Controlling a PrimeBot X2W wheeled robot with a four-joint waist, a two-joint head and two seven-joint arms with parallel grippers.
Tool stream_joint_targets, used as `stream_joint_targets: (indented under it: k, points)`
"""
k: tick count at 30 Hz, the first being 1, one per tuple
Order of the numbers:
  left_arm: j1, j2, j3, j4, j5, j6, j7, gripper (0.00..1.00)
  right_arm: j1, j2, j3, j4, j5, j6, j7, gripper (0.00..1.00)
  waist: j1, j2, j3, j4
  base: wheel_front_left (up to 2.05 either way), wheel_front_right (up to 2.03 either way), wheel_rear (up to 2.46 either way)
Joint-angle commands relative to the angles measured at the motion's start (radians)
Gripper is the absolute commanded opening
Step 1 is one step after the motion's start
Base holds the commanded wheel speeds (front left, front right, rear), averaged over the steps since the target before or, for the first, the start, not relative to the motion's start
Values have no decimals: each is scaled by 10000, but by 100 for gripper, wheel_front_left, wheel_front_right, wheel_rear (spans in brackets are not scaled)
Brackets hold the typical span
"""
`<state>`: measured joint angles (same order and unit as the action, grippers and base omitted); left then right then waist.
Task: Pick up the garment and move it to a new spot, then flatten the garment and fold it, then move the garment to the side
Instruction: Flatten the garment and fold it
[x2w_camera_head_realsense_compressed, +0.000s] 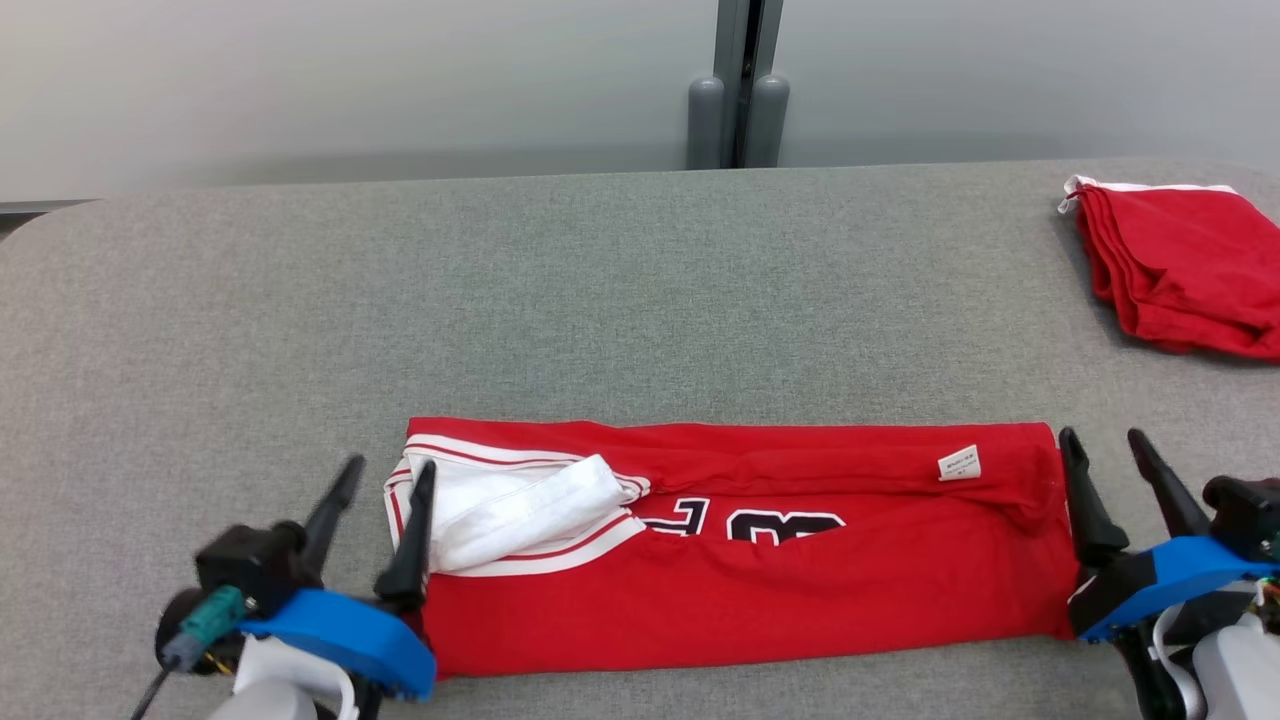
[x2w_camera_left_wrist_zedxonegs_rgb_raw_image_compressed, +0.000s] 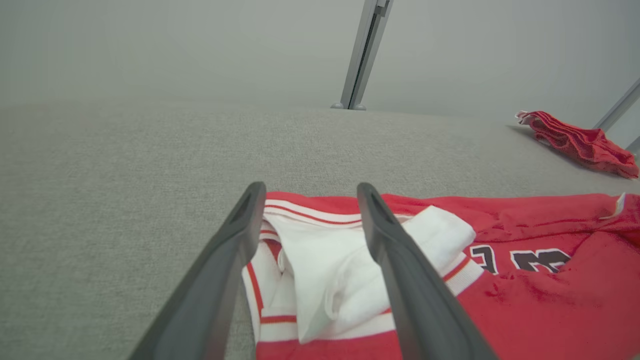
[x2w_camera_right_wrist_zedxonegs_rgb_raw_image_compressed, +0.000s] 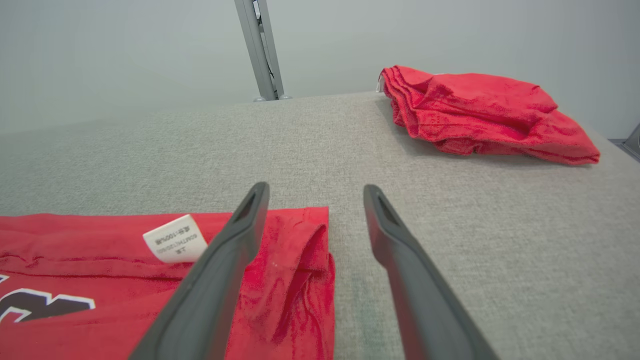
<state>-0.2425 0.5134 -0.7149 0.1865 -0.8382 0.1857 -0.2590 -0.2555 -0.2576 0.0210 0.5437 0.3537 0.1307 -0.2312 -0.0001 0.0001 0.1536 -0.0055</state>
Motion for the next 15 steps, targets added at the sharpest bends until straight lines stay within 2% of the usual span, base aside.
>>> stream_joint_targets:
  k: [1, 6, 15]
  points:
    - [101, -140, 438, -166, 271, 76, -75, 100, 122, -60, -77, -171, 17, 1, -67, 100, 1, -1, -6, 2, 0, 0, 0]
    - [751, -968, 2328, -837, 1750, 122, -66, 100, 3, -83, -287, -466, -126, 1, 302, 100, 1, -1, -22, 36, 0, 0, 0]
    - [1577, -2582, 4727, -1220, 3688, -699, -62, 100, -192, 291, -618, 304, -518, 1, 1057, 100, 1, -1, 21, 246, 0, 0, 0]
